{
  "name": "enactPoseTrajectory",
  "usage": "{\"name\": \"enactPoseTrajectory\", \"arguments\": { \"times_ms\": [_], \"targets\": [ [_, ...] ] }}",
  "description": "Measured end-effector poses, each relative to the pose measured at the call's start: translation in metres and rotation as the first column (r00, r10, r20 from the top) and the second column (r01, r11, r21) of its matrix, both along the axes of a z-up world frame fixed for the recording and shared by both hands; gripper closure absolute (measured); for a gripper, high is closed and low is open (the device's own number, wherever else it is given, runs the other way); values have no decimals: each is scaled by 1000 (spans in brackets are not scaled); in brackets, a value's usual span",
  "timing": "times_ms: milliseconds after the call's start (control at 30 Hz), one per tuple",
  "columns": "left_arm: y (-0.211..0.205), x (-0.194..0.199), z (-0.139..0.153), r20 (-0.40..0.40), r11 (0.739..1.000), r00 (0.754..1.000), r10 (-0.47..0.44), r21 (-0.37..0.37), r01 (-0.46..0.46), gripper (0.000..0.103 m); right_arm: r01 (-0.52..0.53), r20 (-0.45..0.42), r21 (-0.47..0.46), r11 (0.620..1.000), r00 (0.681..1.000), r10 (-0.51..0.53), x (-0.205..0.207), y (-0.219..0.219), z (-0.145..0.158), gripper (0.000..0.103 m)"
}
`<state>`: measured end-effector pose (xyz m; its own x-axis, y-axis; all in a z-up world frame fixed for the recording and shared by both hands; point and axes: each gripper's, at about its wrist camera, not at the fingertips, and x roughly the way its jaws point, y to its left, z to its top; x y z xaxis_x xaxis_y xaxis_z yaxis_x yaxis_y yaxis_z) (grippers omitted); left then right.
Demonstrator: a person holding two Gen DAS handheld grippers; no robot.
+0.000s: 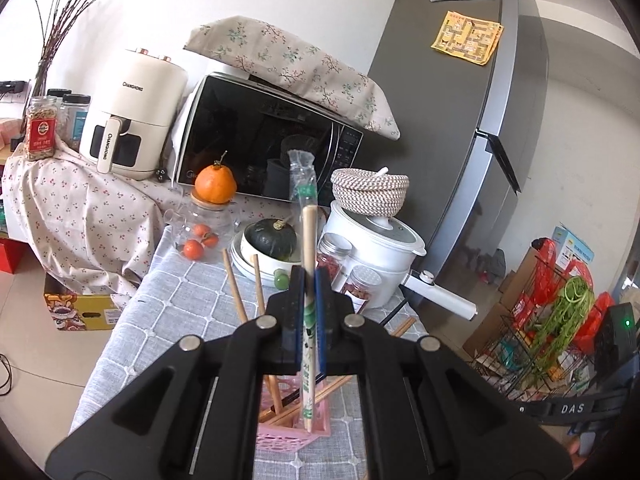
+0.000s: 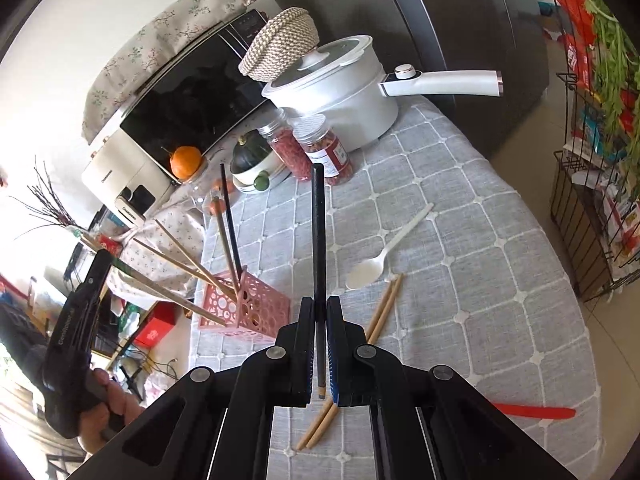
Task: Organize utensils
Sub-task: 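Lower the wooden chopstick into the pink basket and open left while right carries black chopstick, then insert the black chopstick into the pink basket and open the right gripper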
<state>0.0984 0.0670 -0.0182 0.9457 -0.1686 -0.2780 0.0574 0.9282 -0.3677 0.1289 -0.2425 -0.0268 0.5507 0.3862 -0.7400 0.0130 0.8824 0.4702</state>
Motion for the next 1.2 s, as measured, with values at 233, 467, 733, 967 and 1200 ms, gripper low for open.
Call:
{"name": "enactPoseTrajectory", "arguments": {
  "times_ms": [233, 467, 733, 967, 1200],
  "targets": [
    [0, 5, 0, -7, 999, 999, 34, -24, -34, 97, -5, 3, 12, 1000, 1000, 5, 0, 2, 1, 97],
    [-1, 10, -7, -28, 999, 999, 26, -34, -27, 97, 2, 3, 18, 1000, 1000, -2, 0, 0, 2, 97],
    [-6, 25, -27, -99, 999, 995, -2, -36, -1, 97, -3, 8, 24, 1000, 1000, 3, -1, 1, 3, 97],
    [-3, 46, -52, -267, 997, 962, -51, -65, 35, 90, -15, 48, 51, 999, 999, 12, -2, 3, 13, 97],
    [4, 34, -38, -298, 998, 953, -61, -50, 48, 40, -33, 113, 101, 994, 993, 22, -3, 6, 30, 97]
  ]
}}
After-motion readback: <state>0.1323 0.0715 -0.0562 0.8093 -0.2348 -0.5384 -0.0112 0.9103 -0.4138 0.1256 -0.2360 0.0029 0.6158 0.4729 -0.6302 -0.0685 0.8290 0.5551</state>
